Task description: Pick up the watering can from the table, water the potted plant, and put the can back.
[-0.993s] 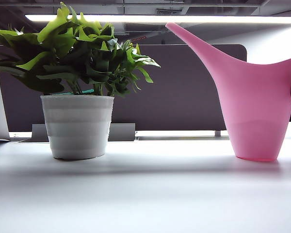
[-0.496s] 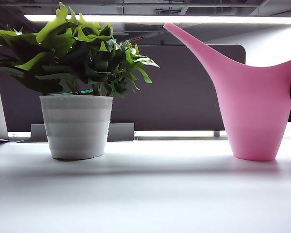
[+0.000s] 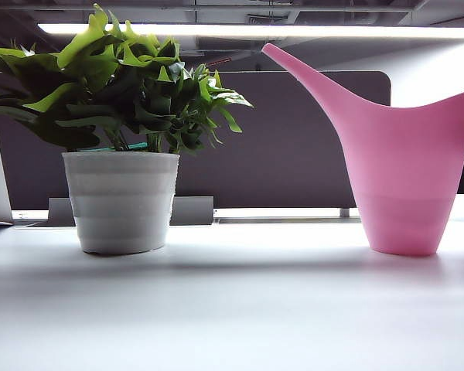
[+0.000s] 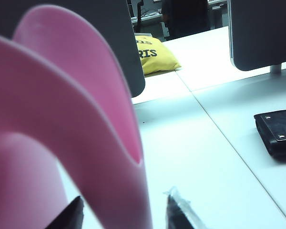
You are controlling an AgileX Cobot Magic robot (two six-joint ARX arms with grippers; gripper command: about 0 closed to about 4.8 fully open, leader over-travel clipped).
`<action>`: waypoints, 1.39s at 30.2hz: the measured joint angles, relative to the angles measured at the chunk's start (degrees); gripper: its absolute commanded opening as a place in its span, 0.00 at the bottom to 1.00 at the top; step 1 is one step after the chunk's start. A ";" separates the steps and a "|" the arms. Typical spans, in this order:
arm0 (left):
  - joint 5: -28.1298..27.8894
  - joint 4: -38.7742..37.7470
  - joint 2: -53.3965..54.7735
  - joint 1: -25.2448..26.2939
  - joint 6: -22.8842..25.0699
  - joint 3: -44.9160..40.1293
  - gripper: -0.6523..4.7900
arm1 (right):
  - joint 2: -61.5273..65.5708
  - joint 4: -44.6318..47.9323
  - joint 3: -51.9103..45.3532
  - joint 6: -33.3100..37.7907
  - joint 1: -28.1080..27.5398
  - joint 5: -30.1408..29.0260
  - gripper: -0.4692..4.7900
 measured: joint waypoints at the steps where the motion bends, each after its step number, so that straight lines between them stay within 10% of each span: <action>1: 0.02 0.00 0.02 0.00 0.00 0.00 0.11 | -0.70 0.13 -0.77 0.04 0.00 -0.02 0.51; 7: 0.00 0.00 0.02 0.00 0.00 0.02 0.11 | -6.80 0.13 -6.01 3.48 0.02 -2.05 0.44; 12: 0.02 0.00 0.00 0.04 0.00 0.00 0.11 | -12.90 0.13 -9.84 6.32 0.13 -5.53 0.07; 22: -0.02 0.00 0.02 6.36 0.00 0.00 0.11 | -17.57 0.24 -12.02 10.40 5.73 -16.48 0.07; 42: 0.02 0.00 0.02 6.32 0.00 0.00 0.11 | -17.57 -0.83 -12.02 11.19 9.31 -17.40 0.07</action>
